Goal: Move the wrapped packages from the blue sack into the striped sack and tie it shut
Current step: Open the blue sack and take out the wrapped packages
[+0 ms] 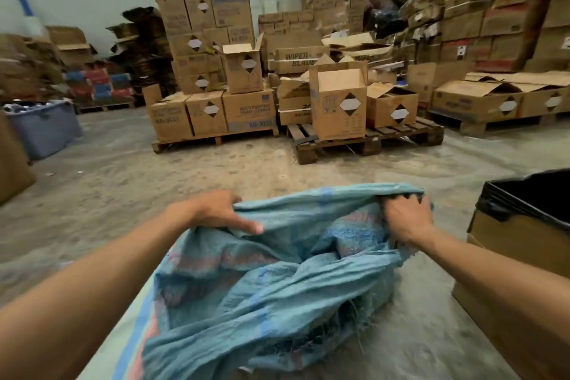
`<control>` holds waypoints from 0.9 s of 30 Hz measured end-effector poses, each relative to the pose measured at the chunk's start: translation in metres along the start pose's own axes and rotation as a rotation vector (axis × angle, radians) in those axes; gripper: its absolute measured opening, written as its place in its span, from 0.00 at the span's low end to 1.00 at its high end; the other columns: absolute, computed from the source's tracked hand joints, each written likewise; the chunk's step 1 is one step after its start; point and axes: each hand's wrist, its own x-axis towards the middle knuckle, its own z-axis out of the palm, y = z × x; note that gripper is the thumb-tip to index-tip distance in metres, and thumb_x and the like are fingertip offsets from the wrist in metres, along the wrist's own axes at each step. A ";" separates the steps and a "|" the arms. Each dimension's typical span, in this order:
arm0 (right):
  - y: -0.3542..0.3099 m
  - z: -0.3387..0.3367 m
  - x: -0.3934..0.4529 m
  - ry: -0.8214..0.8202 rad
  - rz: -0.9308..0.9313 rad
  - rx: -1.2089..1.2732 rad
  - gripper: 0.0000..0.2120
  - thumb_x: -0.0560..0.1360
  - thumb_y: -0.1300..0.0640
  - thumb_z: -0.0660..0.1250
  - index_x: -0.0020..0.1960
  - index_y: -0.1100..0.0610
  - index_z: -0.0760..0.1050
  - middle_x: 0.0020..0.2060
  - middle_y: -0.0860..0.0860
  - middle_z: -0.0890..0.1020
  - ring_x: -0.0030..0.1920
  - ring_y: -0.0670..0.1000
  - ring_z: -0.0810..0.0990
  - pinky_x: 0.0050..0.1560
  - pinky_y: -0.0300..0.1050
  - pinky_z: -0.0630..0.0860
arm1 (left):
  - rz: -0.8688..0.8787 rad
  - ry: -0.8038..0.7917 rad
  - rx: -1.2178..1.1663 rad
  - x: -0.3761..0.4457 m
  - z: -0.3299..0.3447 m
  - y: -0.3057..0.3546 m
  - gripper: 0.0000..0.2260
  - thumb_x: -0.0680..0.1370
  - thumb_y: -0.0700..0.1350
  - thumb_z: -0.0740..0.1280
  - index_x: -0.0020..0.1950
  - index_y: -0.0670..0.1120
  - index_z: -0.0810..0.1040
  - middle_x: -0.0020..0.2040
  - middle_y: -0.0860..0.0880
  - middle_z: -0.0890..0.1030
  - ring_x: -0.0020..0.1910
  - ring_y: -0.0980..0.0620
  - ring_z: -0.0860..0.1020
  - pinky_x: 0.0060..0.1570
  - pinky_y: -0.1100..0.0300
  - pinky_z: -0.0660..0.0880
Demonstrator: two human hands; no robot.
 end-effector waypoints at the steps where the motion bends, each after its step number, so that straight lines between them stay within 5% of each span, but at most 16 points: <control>1: -0.007 -0.002 0.002 -0.091 -0.002 0.178 0.19 0.76 0.55 0.63 0.67 0.55 0.71 0.63 0.57 0.78 0.64 0.61 0.74 0.65 0.54 0.69 | -0.042 -0.014 0.139 -0.001 0.004 0.000 0.33 0.58 0.74 0.73 0.51 0.52 0.81 0.48 0.53 0.83 0.46 0.52 0.81 0.52 0.53 0.79; 4: -0.041 -0.011 -0.004 -0.352 -0.178 0.598 0.19 0.78 0.49 0.64 0.64 0.58 0.76 0.62 0.52 0.78 0.64 0.56 0.75 0.61 0.44 0.71 | -0.111 0.121 0.242 0.005 0.012 0.001 0.19 0.71 0.59 0.73 0.49 0.45 0.82 0.48 0.46 0.83 0.46 0.47 0.80 0.46 0.56 0.77; 8: -0.089 -0.024 -0.033 -0.160 -0.347 0.423 0.38 0.58 0.21 0.63 0.54 0.48 0.70 0.53 0.49 0.73 0.59 0.54 0.72 0.60 0.56 0.70 | -0.288 0.253 -0.580 0.012 0.000 -0.005 0.12 0.78 0.49 0.65 0.53 0.41 0.80 0.50 0.41 0.83 0.47 0.41 0.83 0.47 0.48 0.82; 10: -0.118 -0.022 -0.049 -0.067 -0.471 0.378 0.41 0.60 0.24 0.68 0.64 0.46 0.65 0.59 0.50 0.71 0.62 0.56 0.70 0.62 0.60 0.67 | -0.317 0.189 -0.870 0.008 -0.011 -0.002 0.10 0.79 0.45 0.64 0.54 0.40 0.79 0.50 0.40 0.83 0.48 0.41 0.83 0.49 0.45 0.82; 14: -0.145 -0.016 -0.049 -0.185 -0.485 0.497 0.45 0.71 0.45 0.73 0.76 0.49 0.46 0.60 0.61 0.74 0.58 0.64 0.78 0.54 0.56 0.75 | -0.253 0.133 -1.085 0.003 -0.028 0.003 0.11 0.83 0.42 0.58 0.51 0.39 0.78 0.44 0.41 0.81 0.43 0.44 0.80 0.48 0.52 0.80; 19: -0.109 -0.016 -0.025 0.018 -0.476 0.230 0.30 0.80 0.53 0.60 0.77 0.48 0.50 0.56 0.57 0.79 0.53 0.61 0.80 0.44 0.50 0.72 | -0.139 0.377 -1.356 0.000 -0.032 -0.004 0.07 0.79 0.43 0.68 0.52 0.39 0.79 0.37 0.43 0.83 0.32 0.47 0.82 0.37 0.55 0.82; 23: -0.050 -0.035 0.004 0.259 -0.235 0.208 0.22 0.81 0.50 0.56 0.75 0.47 0.58 0.59 0.58 0.79 0.57 0.60 0.80 0.49 0.51 0.76 | 0.075 0.253 -0.895 -0.016 -0.038 -0.029 0.25 0.64 0.46 0.82 0.58 0.44 0.78 0.47 0.44 0.86 0.44 0.44 0.85 0.48 0.50 0.82; 25: -0.031 -0.046 0.010 0.329 -0.137 0.202 0.21 0.82 0.49 0.51 0.75 0.47 0.58 0.62 0.60 0.77 0.60 0.62 0.78 0.49 0.53 0.74 | 0.114 0.171 -0.513 -0.016 -0.033 -0.028 0.29 0.60 0.50 0.83 0.57 0.49 0.77 0.48 0.48 0.85 0.45 0.48 0.84 0.47 0.54 0.81; 27: -0.026 -0.052 0.013 0.392 -0.080 0.163 0.23 0.81 0.55 0.53 0.76 0.51 0.59 0.64 0.60 0.76 0.62 0.62 0.77 0.56 0.56 0.75 | 0.042 0.257 -0.127 -0.002 -0.022 -0.026 0.26 0.59 0.51 0.83 0.53 0.50 0.77 0.46 0.51 0.83 0.44 0.50 0.81 0.48 0.54 0.79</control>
